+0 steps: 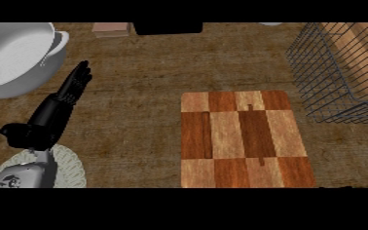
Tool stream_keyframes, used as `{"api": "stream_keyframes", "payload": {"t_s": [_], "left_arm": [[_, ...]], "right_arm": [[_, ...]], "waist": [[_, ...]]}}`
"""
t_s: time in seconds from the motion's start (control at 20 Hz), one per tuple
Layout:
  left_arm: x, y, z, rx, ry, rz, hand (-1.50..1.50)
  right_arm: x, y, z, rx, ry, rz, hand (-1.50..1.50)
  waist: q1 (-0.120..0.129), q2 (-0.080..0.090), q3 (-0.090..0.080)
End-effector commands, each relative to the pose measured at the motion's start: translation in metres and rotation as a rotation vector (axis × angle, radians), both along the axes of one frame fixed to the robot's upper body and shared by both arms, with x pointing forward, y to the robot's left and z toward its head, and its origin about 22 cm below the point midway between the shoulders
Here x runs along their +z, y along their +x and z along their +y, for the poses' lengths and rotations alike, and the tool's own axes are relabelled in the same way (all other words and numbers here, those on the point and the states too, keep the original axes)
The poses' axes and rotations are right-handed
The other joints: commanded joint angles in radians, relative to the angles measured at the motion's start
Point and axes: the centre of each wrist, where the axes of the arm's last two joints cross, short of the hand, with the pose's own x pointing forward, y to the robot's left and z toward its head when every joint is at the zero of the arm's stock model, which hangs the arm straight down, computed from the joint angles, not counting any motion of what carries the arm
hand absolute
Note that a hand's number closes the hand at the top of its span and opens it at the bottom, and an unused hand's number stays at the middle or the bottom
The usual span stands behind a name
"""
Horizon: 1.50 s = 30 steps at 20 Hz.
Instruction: Pick the tomato from the cutting board and place it in the basket
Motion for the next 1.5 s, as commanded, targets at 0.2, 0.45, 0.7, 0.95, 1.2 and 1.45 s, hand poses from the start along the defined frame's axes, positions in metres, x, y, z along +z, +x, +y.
{"api": "stream_keyframes", "payload": {"t_s": [0.2,0.45,0.7,0.95,1.2,1.45], "left_arm": [[0.011,0.007,0.001,-0.032,-0.006,-0.002,0.0],[-0.005,0.009,-0.014,-0.029,-0.003,0.015,0.0],[-0.003,-0.009,0.01,-0.051,-0.009,-0.008,0.0],[0.004,0.021,-0.042,-0.072,0.005,-0.006,0.0],[0.004,0.022,-0.003,-0.073,0.009,-0.017,0.0],[0.006,0.016,-0.022,-0.064,-0.016,-0.008,0.0]], "right_arm": [[0.068,-0.023,-0.05,-0.122,0.067,-0.022,1.5],[0.108,-0.012,-0.063,-0.247,-0.013,-0.108,1.5],[0.118,0.015,-0.064,-0.33,0.041,-0.094,1.5],[0.139,0.061,-0.074,-0.441,0.081,-0.139,1.5],[0.156,0.096,-0.096,-0.552,0.171,-0.161,1.5],[0.166,0.141,-0.135,-0.624,0.189,-0.179,1.5]], "waist": [[0.016,0.005,0.001],[0.032,0.01,-0.001],[0.058,0.01,-0.001],[0.064,0.015,-0.001],[0.067,0.014,-0.001],[0.07,0.014,0.0]]}}
